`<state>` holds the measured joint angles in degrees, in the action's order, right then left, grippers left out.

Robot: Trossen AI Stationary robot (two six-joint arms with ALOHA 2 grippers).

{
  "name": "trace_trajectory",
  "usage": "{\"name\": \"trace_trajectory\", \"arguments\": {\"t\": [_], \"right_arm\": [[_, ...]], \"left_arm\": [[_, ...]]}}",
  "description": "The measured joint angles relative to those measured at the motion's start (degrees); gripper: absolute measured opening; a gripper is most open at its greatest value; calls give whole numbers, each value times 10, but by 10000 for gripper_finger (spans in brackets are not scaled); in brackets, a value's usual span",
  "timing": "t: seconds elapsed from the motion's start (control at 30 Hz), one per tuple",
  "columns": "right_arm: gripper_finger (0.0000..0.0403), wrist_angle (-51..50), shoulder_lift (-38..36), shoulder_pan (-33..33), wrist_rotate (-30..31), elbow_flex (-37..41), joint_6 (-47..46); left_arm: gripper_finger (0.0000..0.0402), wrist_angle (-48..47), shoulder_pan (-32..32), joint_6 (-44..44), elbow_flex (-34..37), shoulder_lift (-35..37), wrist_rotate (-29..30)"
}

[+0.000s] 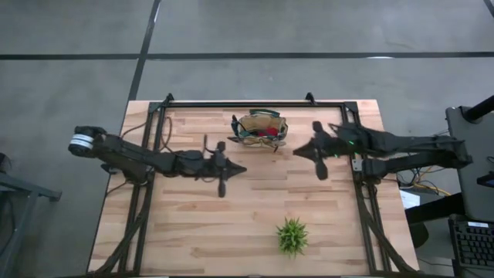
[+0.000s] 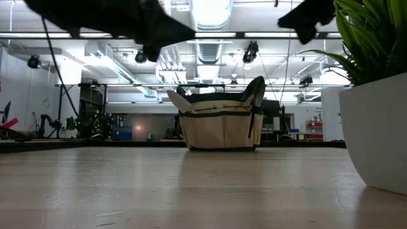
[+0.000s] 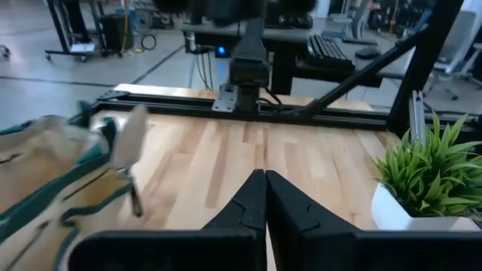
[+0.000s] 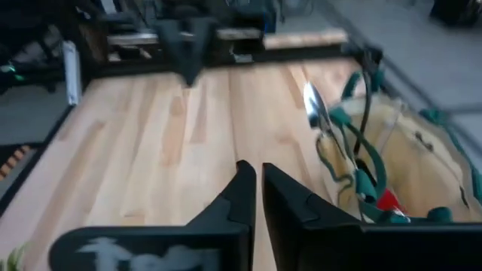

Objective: Pick & Place Garden tools in Gardening bag
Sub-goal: Return to Home Position

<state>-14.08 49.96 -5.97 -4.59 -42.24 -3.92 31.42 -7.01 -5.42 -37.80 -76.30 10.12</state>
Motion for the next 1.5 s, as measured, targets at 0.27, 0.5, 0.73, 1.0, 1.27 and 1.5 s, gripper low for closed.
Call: {"name": "trace_trajectory", "arguments": {"t": [0.27, 0.5, 0.73, 1.0, 1.27, 1.5], "right_arm": [[8, 66, -150, 116, 136, 135, 19], [8, 106, -226, 152, 168, 228, 1], [8, 129, -282, 152, 167, 284, 24], [8, 113, -375, 152, 134, 305, 44], [8, 41, -467, 152, 136, 305, 58], [8, 27, -495, 152, 115, 329, 57]], "left_arm": [[10, 119, 7, 45, 155, 110, 14], [3, 202, 7, 36, 257, 187, 25], [17, 200, 7, 72, 315, 248, 189], [17, 196, 5, 14, 373, 327, 183], [17, 160, 5, 62, 373, 401, 180], [16, 43, 5, 83, 373, 496, 183]]}}
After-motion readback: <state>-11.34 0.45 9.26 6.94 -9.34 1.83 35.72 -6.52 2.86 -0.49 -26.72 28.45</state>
